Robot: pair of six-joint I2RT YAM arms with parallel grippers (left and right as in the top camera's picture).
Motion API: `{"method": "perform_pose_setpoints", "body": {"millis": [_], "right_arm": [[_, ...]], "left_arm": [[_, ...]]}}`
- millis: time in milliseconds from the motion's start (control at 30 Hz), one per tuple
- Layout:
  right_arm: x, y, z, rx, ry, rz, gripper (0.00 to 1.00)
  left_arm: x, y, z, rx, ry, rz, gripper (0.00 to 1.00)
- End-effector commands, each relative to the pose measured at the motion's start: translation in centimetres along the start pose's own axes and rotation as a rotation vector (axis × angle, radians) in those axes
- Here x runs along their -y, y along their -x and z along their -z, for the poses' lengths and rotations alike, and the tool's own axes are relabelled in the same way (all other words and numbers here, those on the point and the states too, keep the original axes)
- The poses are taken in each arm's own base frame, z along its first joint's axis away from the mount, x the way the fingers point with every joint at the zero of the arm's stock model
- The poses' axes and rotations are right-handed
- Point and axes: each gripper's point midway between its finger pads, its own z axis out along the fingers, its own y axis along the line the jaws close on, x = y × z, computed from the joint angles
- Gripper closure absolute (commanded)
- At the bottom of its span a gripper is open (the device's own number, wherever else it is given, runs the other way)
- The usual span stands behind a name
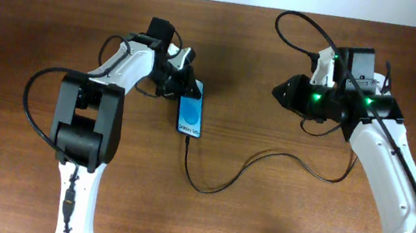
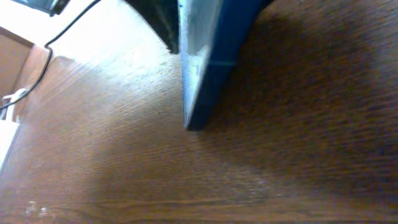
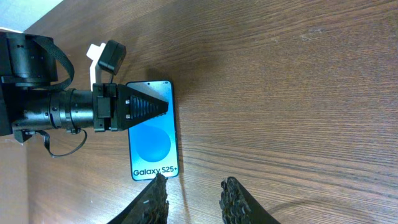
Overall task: Plug charger to phone and switch on socket
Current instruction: 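Lower the plugged phone onto the table with the left gripper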
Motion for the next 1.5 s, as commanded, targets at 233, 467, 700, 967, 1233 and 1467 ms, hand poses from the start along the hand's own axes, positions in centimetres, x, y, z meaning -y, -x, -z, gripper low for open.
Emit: {"method": "perform_pose_setpoints", "body": {"millis": [233,467,700,967,1233,1467], "right_arm": [[-0.3,0.4,0.8,0.027,-0.002,0.022,0.69],[-0.3,0.4,0.8,0.028,-0.001,0.023,0.66],[-0.3,0.4,0.8,0.028,-0.002,0.023,0.66],[-0.3,0.4,0.8,0.028,-0.002,0.023,0.66],[-0.3,0.4,0.8,0.027,-0.002,0.023,0.65],[-0.3,0.4,0.8,0.027,-0.002,0.023,0.65]], "left_arm": [[-0.8,0.3,-0.1,0.009,0.039,-0.016,0.70],[-2.5,0.3,1.3,0.004,0.193,0.031,0.67],[-4.2,0.1,2.5,-0.006,0.325,0.048,0.63],[-5.3,-0.4,2.8,-0.017,0.414,0.047,0.62],[-5.1,-0.8,2.2,-0.018,0.505,-0.001,0.55],[-5.1,-0.8,2.2,-0.018,0.505,-0.001,0.61]]}}
